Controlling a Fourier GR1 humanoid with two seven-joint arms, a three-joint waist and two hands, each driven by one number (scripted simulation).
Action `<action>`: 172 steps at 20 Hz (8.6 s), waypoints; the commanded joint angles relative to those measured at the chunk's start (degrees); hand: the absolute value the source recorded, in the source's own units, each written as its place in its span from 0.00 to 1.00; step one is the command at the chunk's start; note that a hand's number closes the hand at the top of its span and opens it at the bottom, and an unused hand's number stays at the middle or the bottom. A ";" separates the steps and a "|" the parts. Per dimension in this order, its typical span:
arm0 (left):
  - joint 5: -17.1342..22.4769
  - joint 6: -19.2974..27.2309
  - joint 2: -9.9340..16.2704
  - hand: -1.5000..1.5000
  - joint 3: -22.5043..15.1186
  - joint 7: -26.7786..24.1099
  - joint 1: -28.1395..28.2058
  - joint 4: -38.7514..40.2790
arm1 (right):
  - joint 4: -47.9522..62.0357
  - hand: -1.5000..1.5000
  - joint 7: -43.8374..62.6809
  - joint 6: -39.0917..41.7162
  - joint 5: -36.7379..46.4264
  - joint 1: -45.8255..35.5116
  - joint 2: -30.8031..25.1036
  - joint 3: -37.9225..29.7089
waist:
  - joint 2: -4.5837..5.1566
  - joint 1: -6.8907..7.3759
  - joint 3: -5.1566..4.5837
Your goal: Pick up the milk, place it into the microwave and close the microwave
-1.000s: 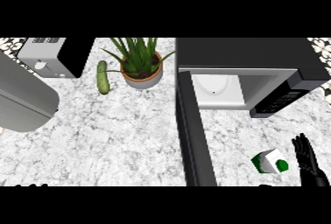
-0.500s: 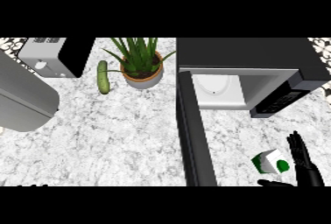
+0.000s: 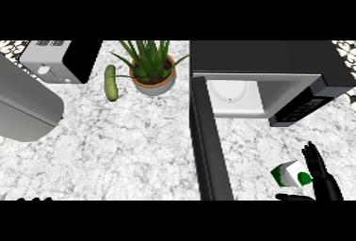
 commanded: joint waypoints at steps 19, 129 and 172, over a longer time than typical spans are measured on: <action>3.63 -1.24 1.95 0.00 2.25 -1.96 0.87 0.87 | 3.85 1.00 -8.35 14.10 -7.26 -3.58 3.47 -0.09 | -0.07 -0.19 0.04; 18.13 -18.32 5.50 0.00 23.00 -5.35 -9.01 17.32 | 25.29 1.00 14.82 -51.73 5.76 -48.73 0.14 4.07 | 3.44 6.40 0.20; 15.13 -19.77 3.05 0.00 21.41 -7.60 -7.46 18.14 | 24.25 0.00 11.57 -47.18 8.25 -48.04 4.55 4.79 | 1.62 4.61 0.16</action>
